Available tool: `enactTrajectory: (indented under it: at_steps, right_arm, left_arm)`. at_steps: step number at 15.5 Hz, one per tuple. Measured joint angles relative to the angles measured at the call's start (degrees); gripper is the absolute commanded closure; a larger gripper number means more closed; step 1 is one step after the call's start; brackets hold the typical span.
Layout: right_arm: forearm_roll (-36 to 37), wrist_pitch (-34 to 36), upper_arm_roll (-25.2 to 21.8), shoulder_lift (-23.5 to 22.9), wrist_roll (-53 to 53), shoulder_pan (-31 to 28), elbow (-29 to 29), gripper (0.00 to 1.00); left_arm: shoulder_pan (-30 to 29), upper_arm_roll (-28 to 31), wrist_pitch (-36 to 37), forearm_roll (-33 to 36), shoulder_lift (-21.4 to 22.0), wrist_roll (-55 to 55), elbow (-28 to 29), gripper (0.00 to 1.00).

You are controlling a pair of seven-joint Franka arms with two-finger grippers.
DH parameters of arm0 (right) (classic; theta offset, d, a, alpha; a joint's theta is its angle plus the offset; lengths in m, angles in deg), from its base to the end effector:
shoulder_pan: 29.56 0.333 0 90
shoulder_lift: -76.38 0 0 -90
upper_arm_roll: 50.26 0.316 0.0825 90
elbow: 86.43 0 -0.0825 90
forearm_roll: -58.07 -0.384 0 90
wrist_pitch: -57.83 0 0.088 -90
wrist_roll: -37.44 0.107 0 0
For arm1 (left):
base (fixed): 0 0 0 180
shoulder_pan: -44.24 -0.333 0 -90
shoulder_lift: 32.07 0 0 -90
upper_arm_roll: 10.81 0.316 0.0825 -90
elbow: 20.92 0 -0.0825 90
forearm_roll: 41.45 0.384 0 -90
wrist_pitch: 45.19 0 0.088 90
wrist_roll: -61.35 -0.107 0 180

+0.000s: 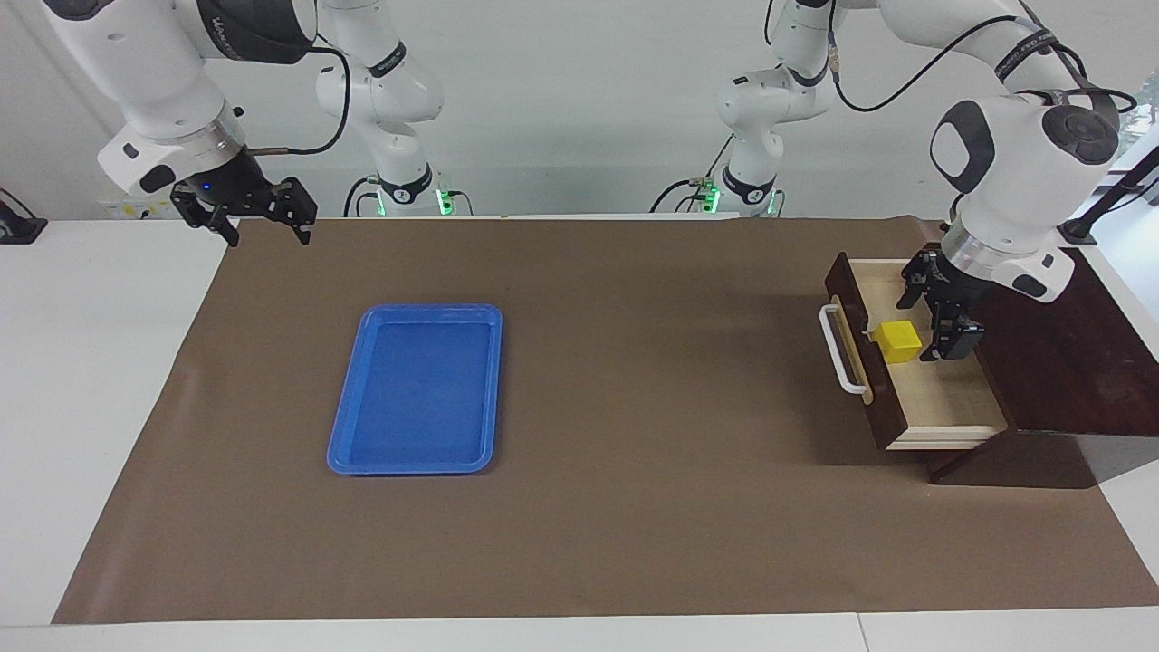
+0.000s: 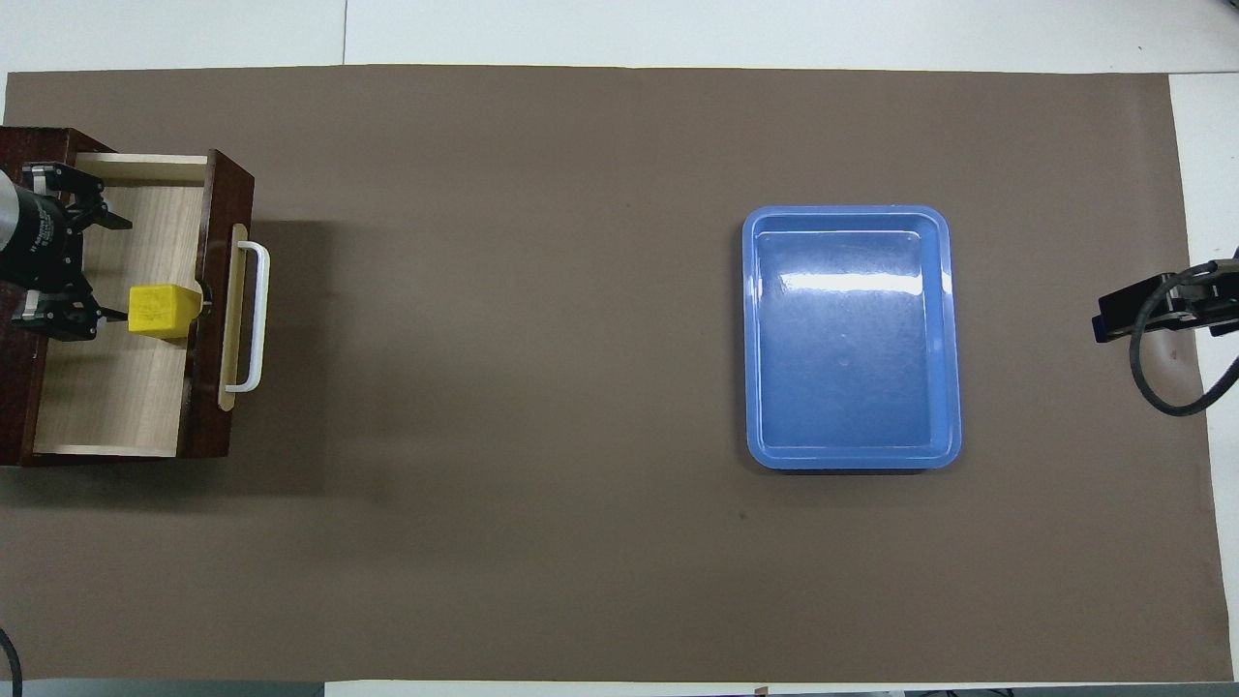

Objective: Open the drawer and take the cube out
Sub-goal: 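Lower the left gripper into the drawer and grasp the yellow cube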

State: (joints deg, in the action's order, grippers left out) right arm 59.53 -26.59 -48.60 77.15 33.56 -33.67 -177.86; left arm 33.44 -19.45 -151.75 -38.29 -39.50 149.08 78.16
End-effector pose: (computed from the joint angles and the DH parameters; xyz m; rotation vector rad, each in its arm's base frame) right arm 0.5384 -0.0259 0.6123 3.1168 0.0372 -0.1719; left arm 0.6014 0.0309 0.4996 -2.2230 -2.1870 -0.0383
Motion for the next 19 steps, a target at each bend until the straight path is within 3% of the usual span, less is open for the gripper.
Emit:
enactTrajectory:
  at_steps: [19]
  right_arm:
    - [0.0,0.0,0.0,0.0,0.0,0.0,0.0,0.00]
  left_arm:
    - [-1.5,0.0,-7.3,0.0,4.4,1.2,12.2,0.00]
